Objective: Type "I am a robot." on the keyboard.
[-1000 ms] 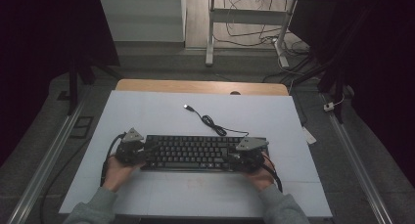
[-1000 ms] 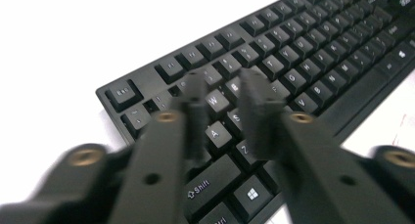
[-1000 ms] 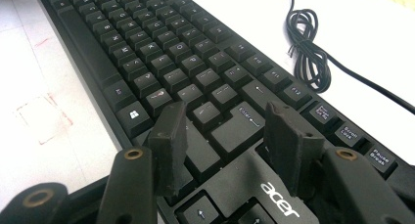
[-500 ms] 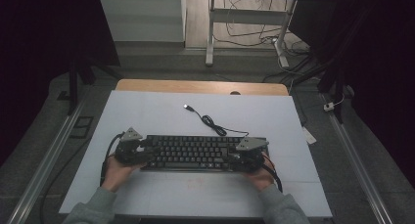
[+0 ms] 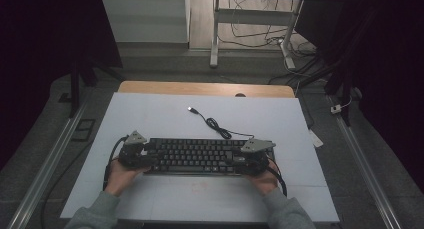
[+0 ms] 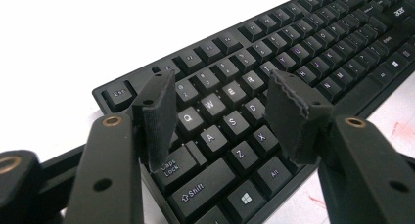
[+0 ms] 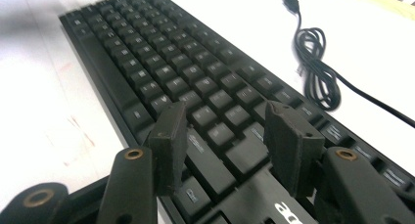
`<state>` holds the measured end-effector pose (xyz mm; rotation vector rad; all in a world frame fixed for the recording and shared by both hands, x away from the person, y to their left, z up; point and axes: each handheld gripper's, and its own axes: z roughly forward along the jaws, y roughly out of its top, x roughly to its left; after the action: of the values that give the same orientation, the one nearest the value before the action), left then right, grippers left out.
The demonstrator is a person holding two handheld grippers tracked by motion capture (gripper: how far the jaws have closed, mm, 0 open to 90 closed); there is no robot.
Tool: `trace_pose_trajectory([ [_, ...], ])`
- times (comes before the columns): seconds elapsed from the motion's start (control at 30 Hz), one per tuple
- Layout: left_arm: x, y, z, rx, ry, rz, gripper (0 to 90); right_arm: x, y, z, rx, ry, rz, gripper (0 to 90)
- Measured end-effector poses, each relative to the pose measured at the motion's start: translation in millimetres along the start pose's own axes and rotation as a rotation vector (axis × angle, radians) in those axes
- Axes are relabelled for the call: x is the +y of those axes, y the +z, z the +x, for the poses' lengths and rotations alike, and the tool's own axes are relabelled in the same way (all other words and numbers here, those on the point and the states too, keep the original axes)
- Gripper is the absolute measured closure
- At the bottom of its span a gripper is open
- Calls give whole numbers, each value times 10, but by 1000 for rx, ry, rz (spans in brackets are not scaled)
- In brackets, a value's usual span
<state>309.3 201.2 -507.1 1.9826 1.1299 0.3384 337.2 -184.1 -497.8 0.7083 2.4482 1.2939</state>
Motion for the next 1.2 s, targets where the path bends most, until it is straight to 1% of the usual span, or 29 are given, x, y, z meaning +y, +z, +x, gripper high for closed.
trace_pose_trajectory([
  [0.03, 1, 4, -1, -1, 5, 2, 447, 11, 9, 11, 6, 7, -5, 512],
  [0.4, -2, 26, -9, -2, 4, 10, 441, 131, 149, 129, 52, 0, -18, 530],
  [0.47, -1, 31, -10, -1, 5, 11, 440, 153, 179, 152, 57, -7, -8, 544],
  [0.73, -1, 38, -15, -1, 9, 15, 438, 257, 331, 250, 88, -25, 0, 618],
  [0.9, -2, 42, -16, -1, 11, 18, 437, 293, 413, 294, 114, -39, 16, 701],
  [1.03, -3, 52, -23, -1, 12, 20, 434, 309, 484, 317, 129, -37, 33, 799],
  [1.2, -4, 62, -24, 1, 15, 25, 432, 322, 569, 336, 142, -42, 68, 891],
])
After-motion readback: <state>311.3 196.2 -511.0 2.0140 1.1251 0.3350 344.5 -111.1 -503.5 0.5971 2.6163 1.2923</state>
